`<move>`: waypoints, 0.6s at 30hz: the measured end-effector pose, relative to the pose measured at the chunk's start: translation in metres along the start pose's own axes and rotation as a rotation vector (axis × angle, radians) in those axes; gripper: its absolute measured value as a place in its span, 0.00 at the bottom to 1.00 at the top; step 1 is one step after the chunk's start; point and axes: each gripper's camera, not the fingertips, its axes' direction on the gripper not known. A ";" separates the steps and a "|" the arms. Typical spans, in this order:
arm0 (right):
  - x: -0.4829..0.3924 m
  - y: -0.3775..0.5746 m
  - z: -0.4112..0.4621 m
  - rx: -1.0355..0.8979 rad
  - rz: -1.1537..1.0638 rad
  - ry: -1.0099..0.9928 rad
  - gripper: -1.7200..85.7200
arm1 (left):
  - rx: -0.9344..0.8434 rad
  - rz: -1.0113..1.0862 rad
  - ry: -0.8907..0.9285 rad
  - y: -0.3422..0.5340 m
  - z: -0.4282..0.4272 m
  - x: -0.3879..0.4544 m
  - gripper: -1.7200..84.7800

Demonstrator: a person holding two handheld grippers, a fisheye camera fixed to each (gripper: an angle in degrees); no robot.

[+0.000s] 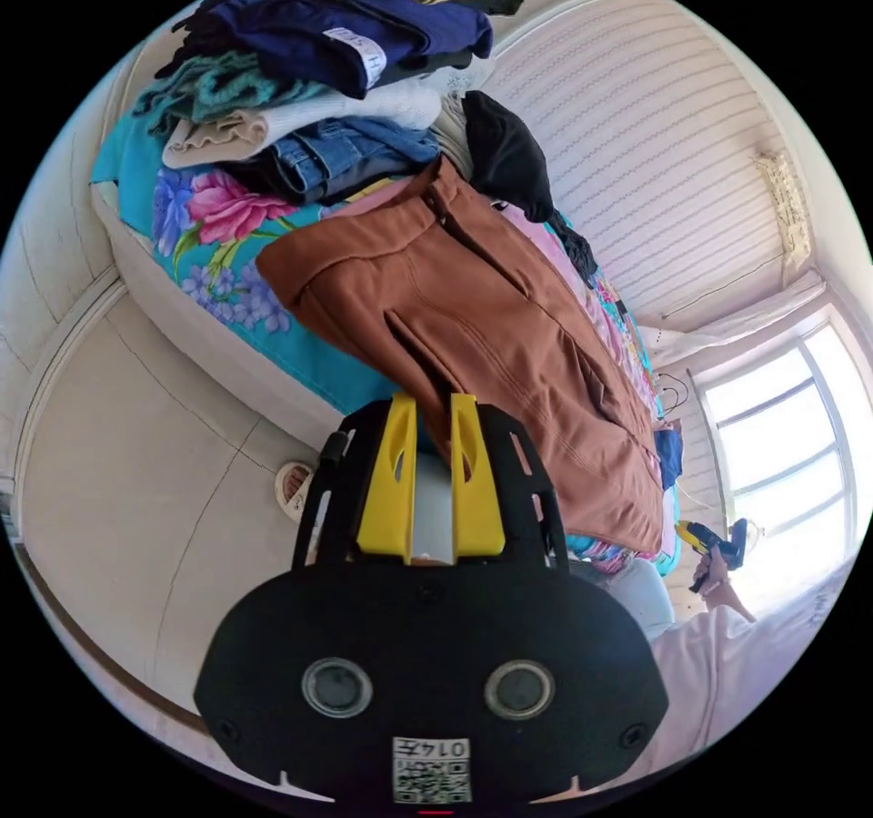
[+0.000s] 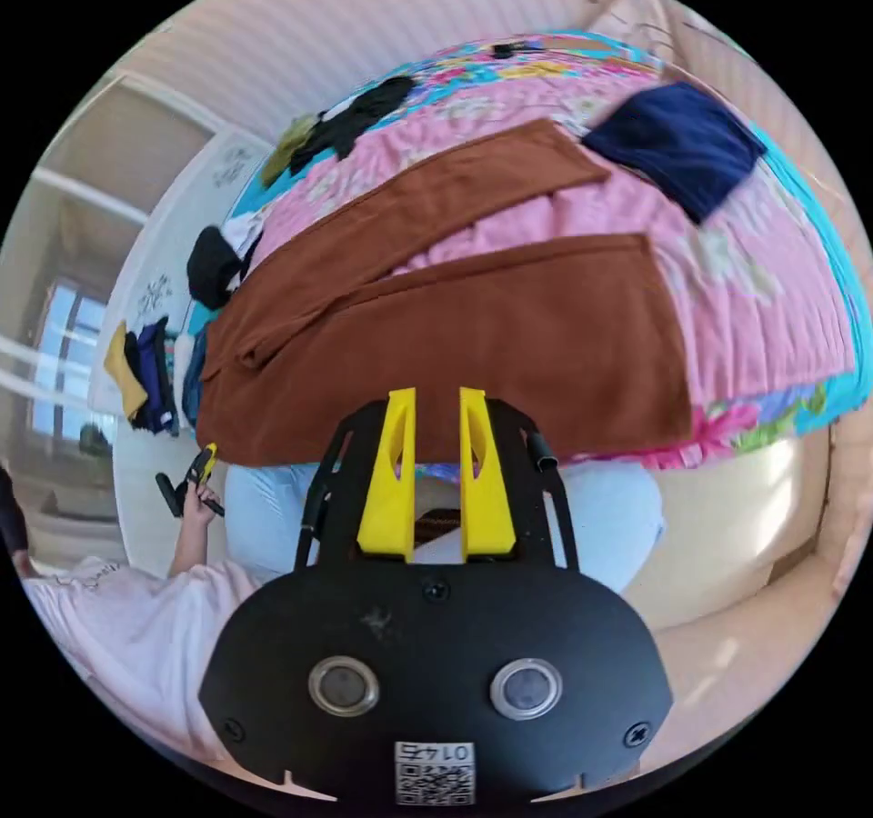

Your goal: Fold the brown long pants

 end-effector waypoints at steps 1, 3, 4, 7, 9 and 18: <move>0.029 0.012 -0.017 0.055 0.067 0.014 0.11 | -0.026 0.008 -0.026 -0.006 0.003 0.006 0.07; 0.066 0.028 -0.037 0.121 0.174 0.013 0.11 | -0.081 -0.006 -0.064 -0.015 0.008 0.011 0.07; 0.088 0.035 -0.046 0.147 0.230 -0.027 0.12 | -0.106 -0.008 -0.082 -0.020 0.011 0.016 0.07; 0.131 0.046 -0.061 0.187 0.360 -0.074 0.13 | -0.143 0.022 -0.139 -0.032 0.017 0.031 0.07; 0.150 0.049 -0.069 0.205 0.423 -0.066 0.14 | -0.162 0.019 -0.163 -0.039 0.022 0.037 0.07; 0.199 0.020 -0.104 0.142 0.471 -0.193 0.14 | -0.144 -0.106 -0.114 -0.053 0.034 0.038 0.06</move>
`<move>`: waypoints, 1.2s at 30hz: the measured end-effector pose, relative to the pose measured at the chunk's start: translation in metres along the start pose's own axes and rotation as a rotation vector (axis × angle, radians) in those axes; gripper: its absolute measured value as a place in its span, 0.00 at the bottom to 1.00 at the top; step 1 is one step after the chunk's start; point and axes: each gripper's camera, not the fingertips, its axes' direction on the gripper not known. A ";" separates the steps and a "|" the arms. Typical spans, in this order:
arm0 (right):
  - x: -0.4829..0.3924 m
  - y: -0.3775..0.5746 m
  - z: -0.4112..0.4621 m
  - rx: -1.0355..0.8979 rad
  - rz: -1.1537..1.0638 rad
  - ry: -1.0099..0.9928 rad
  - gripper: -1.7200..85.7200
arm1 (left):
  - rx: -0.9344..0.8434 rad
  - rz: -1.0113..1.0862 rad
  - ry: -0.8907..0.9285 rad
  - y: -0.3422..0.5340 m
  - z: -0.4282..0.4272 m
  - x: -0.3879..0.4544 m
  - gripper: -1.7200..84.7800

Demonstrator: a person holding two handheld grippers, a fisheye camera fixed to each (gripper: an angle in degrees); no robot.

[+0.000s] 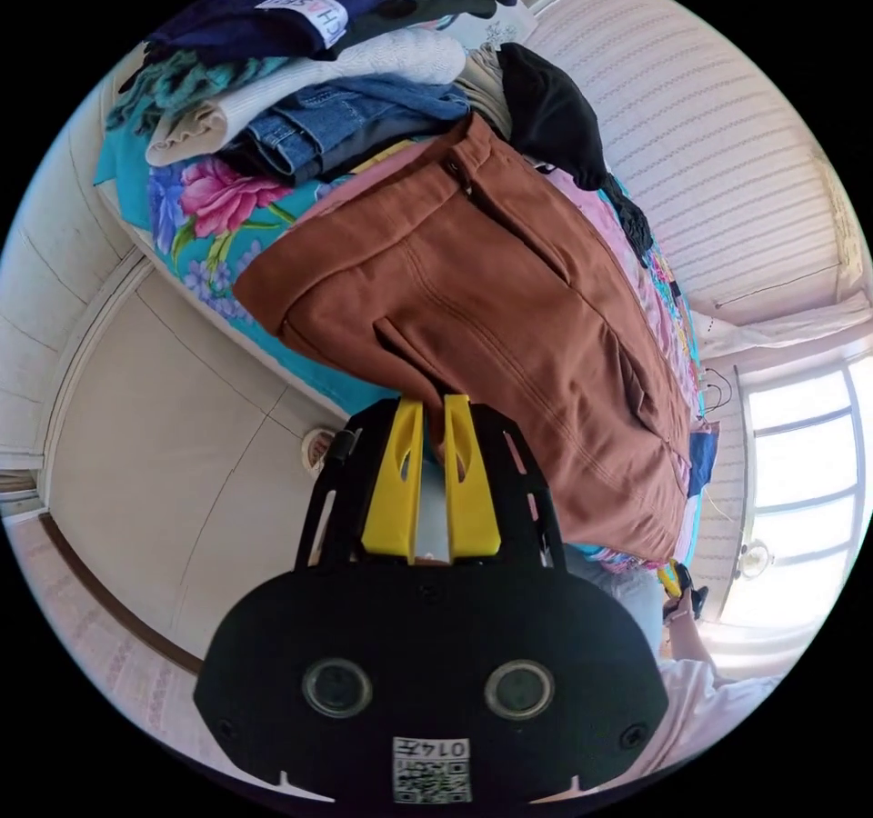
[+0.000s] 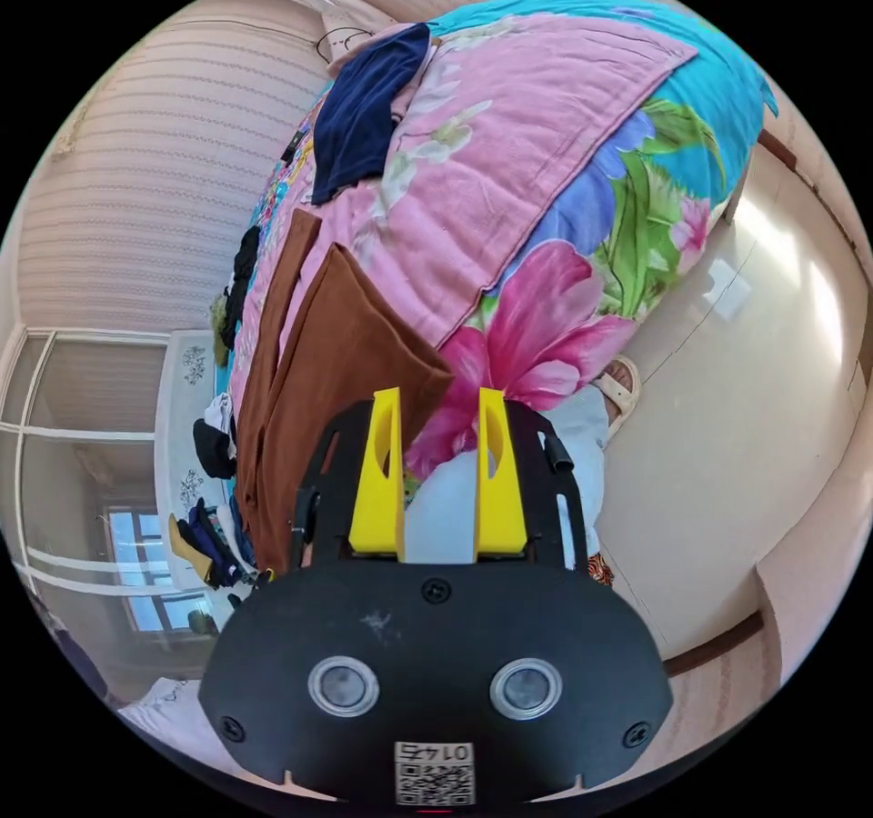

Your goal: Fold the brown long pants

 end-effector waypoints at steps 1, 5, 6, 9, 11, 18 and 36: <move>-0.007 -0.006 -0.008 -0.017 -0.037 -0.003 0.12 | 0.002 -0.007 0.008 -0.001 -0.001 0.001 0.04; -0.030 -0.018 -0.048 -0.052 -0.167 0.007 0.08 | 0.027 0.042 0.003 -0.002 -0.010 0.011 0.02; -0.031 -0.018 -0.054 -0.053 -0.175 0.006 0.07 | 0.032 0.043 0.009 -0.002 -0.011 0.012 0.02; -0.031 -0.019 -0.082 -0.046 -0.195 -0.047 0.07 | 0.061 0.026 0.060 -0.002 -0.020 0.011 0.01; -0.029 -0.020 -0.098 -0.044 -0.181 -0.077 0.06 | 0.072 0.036 0.072 -0.003 -0.026 0.012 0.01; -0.041 -0.030 -0.128 -0.067 -0.190 -0.054 0.06 | 0.082 0.064 0.085 -0.005 -0.035 0.017 0.01; -0.127 -0.100 -0.219 0.006 -0.365 -0.167 0.05 | 0.294 0.160 0.363 -0.050 -0.091 0.034 0.01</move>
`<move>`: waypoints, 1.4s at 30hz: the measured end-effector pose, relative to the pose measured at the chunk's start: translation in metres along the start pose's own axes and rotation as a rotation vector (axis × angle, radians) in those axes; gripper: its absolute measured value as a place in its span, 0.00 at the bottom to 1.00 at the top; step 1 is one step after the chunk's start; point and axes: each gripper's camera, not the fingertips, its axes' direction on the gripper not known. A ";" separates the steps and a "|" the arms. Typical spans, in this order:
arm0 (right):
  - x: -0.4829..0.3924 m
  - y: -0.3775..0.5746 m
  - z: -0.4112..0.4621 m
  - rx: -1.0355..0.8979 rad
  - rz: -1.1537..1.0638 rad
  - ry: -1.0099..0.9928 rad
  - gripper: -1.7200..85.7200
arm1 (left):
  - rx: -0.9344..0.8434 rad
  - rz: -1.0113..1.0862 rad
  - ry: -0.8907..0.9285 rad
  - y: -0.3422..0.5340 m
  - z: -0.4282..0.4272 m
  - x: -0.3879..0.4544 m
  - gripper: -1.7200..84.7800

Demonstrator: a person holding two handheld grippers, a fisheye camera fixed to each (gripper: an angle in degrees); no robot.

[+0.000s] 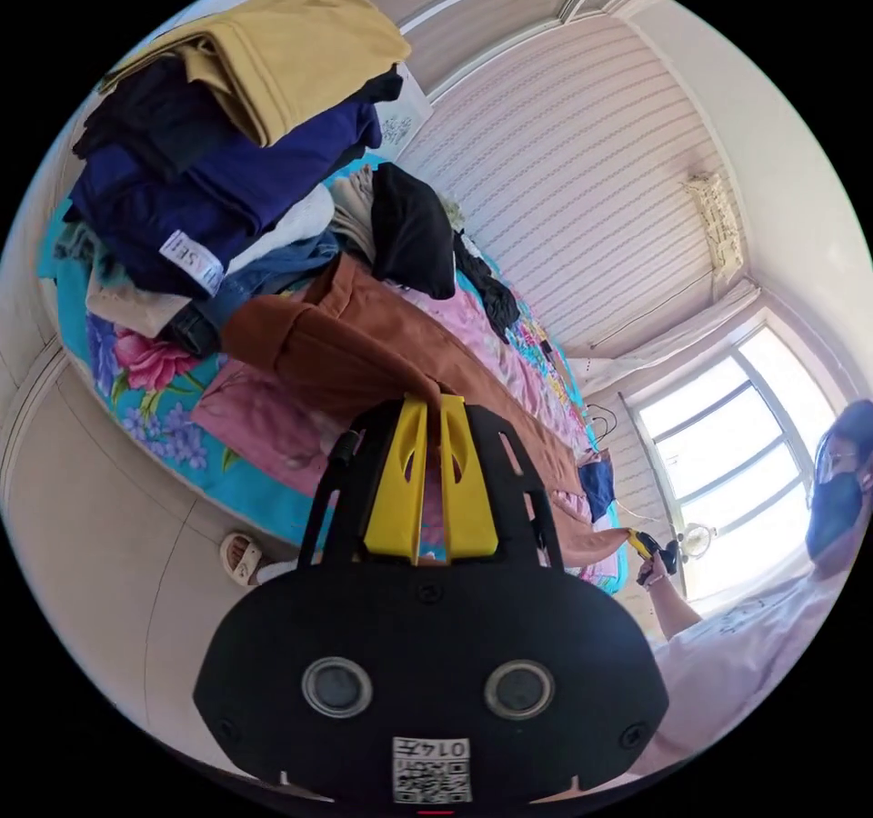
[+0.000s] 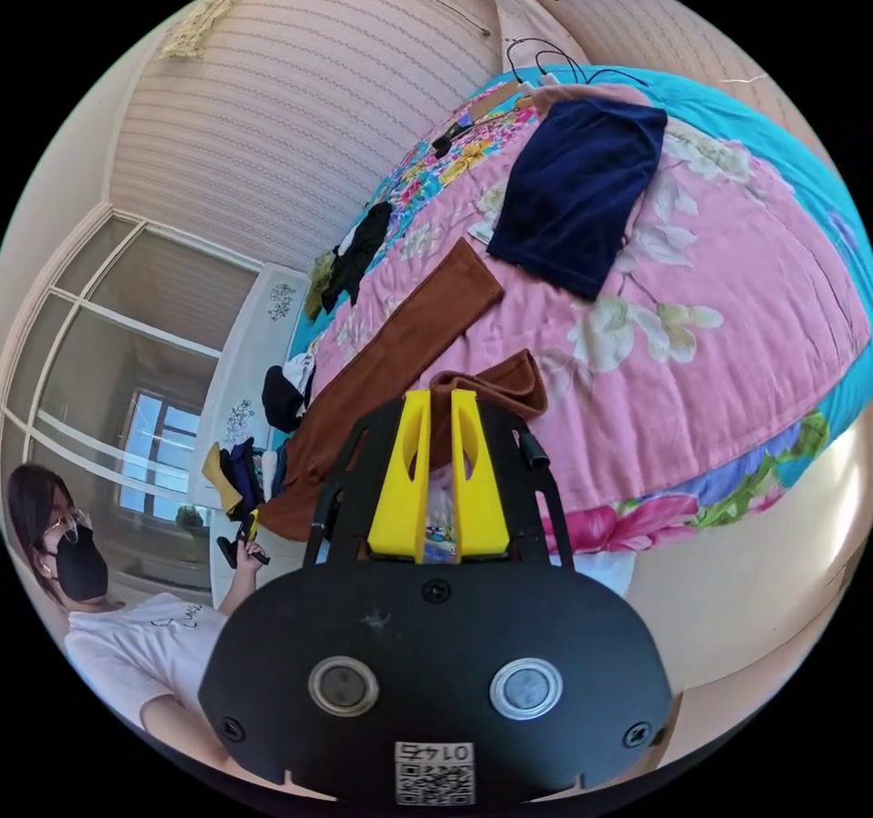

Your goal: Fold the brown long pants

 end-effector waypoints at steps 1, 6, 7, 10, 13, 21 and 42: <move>-0.010 -0.018 0.001 0.002 -0.026 0.002 0.05 | 0.011 0.006 0.024 -0.014 0.004 0.003 0.01; -0.047 -0.100 0.019 -0.023 -0.092 0.073 0.05 | -0.013 0.080 0.019 -0.081 0.040 0.022 0.01; -0.054 -0.122 0.028 -0.039 -0.089 0.113 0.06 | -0.020 0.089 0.012 -0.098 0.053 0.026 0.01; -0.073 -0.170 0.046 -0.025 -0.074 0.161 0.07 | -0.032 0.056 -0.006 -0.140 0.090 0.025 0.03; -0.071 -0.197 0.063 0.019 0.014 0.141 0.11 | -0.031 -0.029 -0.125 -0.161 0.121 0.015 0.08; -0.017 -0.130 0.082 -0.053 0.027 -0.034 0.12 | -0.026 0.011 -0.139 -0.115 0.104 -0.005 0.11; -0.008 -0.143 0.110 0.022 0.201 -0.030 0.04 | 0.072 -0.424 -0.060 -0.073 0.140 -0.078 0.16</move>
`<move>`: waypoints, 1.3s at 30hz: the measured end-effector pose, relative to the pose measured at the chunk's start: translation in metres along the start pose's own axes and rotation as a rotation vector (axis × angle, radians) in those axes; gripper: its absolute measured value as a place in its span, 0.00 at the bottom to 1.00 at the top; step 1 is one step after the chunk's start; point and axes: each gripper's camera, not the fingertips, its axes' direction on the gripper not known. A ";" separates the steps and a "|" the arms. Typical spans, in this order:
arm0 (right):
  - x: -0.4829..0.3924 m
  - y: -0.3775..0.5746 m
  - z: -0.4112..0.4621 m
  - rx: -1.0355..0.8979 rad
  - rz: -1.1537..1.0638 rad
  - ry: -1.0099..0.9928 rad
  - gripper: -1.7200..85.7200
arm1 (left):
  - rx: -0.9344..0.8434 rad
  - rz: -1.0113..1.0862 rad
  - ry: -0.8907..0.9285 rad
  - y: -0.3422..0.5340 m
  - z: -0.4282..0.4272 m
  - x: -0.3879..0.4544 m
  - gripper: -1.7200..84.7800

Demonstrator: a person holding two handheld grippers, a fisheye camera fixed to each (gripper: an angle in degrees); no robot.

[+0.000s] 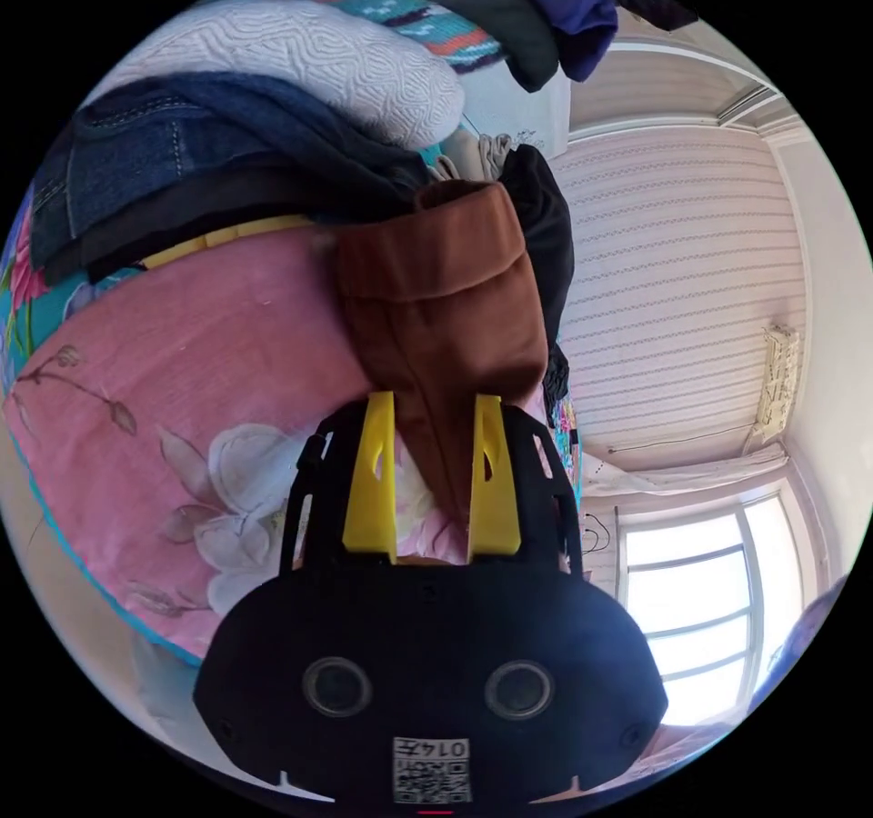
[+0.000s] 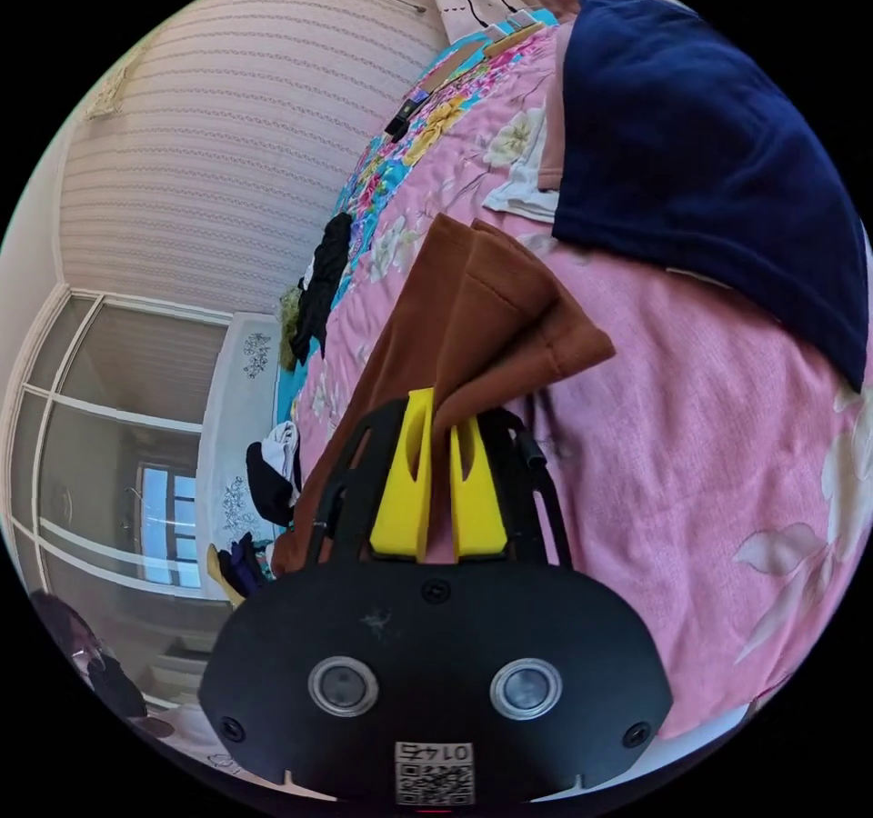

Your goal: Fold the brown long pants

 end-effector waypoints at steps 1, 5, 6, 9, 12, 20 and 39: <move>0.000 -0.001 -0.003 -0.014 -0.015 0.000 0.03 | -0.002 -0.002 -0.009 0.000 0.001 0.001 0.15; 0.007 -0.002 -0.012 -0.055 -0.040 -0.015 0.02 | -0.003 -0.003 -0.016 0.005 -0.005 -0.002 0.06; 0.008 -0.001 -0.013 -0.057 -0.039 -0.022 0.02 | -0.002 0.001 -0.014 0.006 -0.007 -0.002 0.05; 0.011 -0.001 -0.021 -0.059 -0.043 -0.058 0.02 | -0.006 0.057 -0.030 0.008 -0.015 0.012 0.02; 0.011 0.000 -0.035 -0.055 -0.061 -0.071 0.02 | -0.013 0.062 0.023 0.010 -0.027 0.022 0.02; 0.043 0.051 -0.100 -0.076 -0.081 -0.120 0.02 | -0.102 0.126 0.059 0.044 -0.076 0.035 0.01; 0.097 0.165 -0.153 0.149 -0.001 0.155 0.08 | -0.423 0.956 -0.383 0.216 -0.080 0.230 0.07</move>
